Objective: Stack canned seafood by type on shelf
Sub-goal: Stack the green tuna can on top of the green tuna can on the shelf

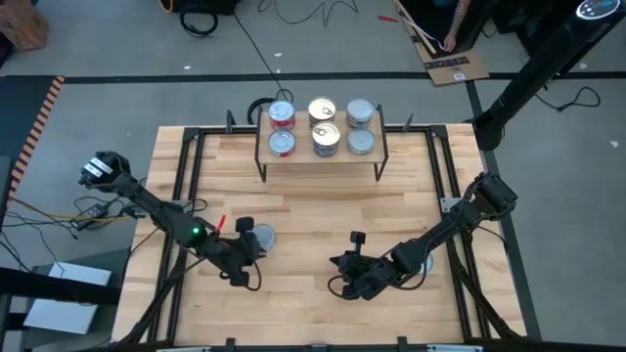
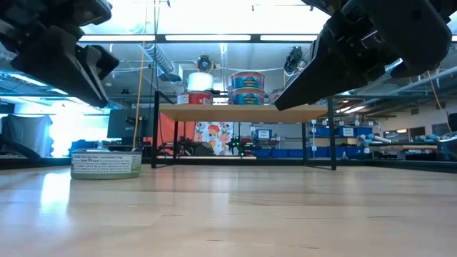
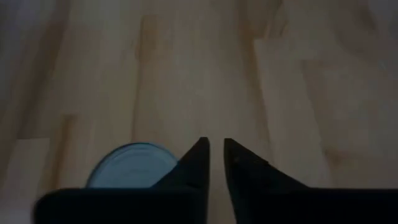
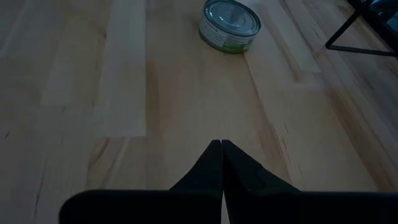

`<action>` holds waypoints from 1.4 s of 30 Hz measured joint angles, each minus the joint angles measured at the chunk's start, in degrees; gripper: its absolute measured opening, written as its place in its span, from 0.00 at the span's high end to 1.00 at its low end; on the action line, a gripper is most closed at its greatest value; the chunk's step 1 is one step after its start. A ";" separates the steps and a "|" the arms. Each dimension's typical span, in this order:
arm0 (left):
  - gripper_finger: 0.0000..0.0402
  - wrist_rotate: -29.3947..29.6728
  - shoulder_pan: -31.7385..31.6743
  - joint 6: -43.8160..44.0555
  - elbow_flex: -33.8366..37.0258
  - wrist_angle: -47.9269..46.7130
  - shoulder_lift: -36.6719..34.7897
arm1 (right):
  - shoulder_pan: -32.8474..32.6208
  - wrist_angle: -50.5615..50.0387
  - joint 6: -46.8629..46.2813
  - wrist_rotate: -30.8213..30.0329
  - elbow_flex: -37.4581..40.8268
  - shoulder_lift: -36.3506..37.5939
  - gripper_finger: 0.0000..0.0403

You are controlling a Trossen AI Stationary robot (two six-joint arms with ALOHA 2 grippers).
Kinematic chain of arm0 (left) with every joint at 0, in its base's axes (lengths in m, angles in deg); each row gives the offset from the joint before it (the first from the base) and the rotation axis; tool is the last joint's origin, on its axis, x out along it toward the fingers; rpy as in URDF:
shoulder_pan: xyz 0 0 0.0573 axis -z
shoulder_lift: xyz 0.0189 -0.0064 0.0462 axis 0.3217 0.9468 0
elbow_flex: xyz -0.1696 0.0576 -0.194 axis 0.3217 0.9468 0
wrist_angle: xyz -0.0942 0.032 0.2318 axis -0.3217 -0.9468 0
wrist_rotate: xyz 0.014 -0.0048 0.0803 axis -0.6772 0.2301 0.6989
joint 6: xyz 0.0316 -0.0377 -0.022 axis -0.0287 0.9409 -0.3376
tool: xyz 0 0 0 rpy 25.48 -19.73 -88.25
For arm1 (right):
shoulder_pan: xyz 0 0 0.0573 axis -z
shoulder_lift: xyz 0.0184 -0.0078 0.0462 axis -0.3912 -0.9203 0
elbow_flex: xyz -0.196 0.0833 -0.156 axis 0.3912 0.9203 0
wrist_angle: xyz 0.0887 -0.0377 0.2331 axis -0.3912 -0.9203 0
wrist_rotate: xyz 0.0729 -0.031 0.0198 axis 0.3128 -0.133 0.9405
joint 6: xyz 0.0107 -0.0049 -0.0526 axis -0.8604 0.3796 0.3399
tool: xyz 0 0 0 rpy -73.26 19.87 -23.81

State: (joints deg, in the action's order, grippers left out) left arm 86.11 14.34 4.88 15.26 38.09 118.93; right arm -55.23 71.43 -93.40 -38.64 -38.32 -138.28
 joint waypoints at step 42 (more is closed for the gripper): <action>0.98 5.65 0.99 -10.67 -0.24 -1.75 13.96 | 0.00 1.14 0.00 0.02 -0.02 0.00 0.97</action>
State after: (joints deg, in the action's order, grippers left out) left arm 91.75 15.32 -5.80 15.02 36.33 132.89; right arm -55.23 72.57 -93.40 -38.62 -38.34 -138.28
